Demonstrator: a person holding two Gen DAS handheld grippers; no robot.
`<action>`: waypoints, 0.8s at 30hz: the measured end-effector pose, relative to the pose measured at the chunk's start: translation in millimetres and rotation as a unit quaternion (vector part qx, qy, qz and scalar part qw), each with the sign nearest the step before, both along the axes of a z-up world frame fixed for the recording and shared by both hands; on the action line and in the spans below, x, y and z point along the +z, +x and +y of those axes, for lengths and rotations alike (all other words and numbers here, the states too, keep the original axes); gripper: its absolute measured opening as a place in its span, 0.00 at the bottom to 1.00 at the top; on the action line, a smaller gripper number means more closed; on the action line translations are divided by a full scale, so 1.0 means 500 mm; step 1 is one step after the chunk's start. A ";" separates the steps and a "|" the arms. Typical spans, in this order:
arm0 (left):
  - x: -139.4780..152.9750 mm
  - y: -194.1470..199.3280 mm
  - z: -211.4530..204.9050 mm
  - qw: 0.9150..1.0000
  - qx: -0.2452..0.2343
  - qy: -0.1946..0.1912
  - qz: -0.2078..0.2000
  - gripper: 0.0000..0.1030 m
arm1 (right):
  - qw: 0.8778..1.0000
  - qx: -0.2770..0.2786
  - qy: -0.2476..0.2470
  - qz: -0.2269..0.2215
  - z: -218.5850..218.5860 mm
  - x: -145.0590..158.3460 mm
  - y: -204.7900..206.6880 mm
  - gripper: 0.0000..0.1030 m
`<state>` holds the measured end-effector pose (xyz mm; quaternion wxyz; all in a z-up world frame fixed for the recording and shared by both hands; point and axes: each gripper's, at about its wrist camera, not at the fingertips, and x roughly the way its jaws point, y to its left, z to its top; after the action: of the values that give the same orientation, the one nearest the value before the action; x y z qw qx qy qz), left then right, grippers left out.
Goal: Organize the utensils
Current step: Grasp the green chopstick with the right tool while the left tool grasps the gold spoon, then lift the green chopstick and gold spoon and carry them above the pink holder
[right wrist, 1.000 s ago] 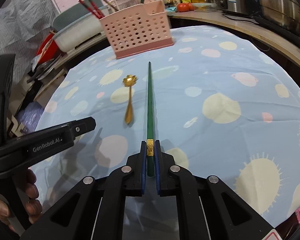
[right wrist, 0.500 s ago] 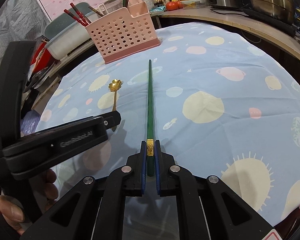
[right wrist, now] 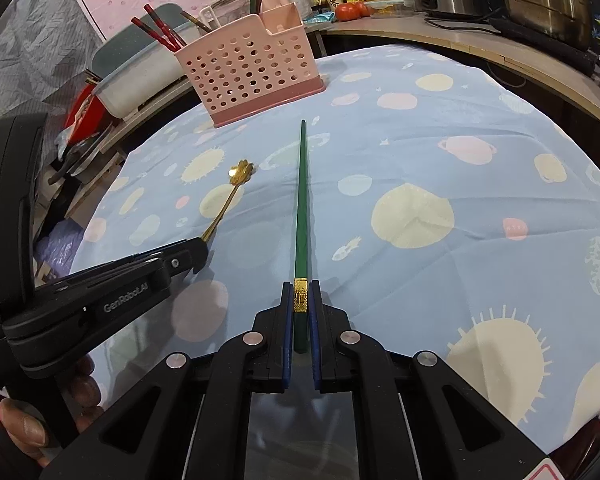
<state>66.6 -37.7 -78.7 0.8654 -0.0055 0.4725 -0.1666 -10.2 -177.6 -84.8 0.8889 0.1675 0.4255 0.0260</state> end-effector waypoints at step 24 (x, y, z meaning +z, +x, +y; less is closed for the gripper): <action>0.179 0.015 0.073 0.995 0.041 -0.036 -0.090 0.01 | 0.995 -0.002 0.025 -0.093 -0.023 0.161 0.000 0.07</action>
<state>74.1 -1.4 10.6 0.9095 -0.0409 0.3862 -0.1482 -10.4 -189.0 -4.1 0.9202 0.1872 0.3402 0.0505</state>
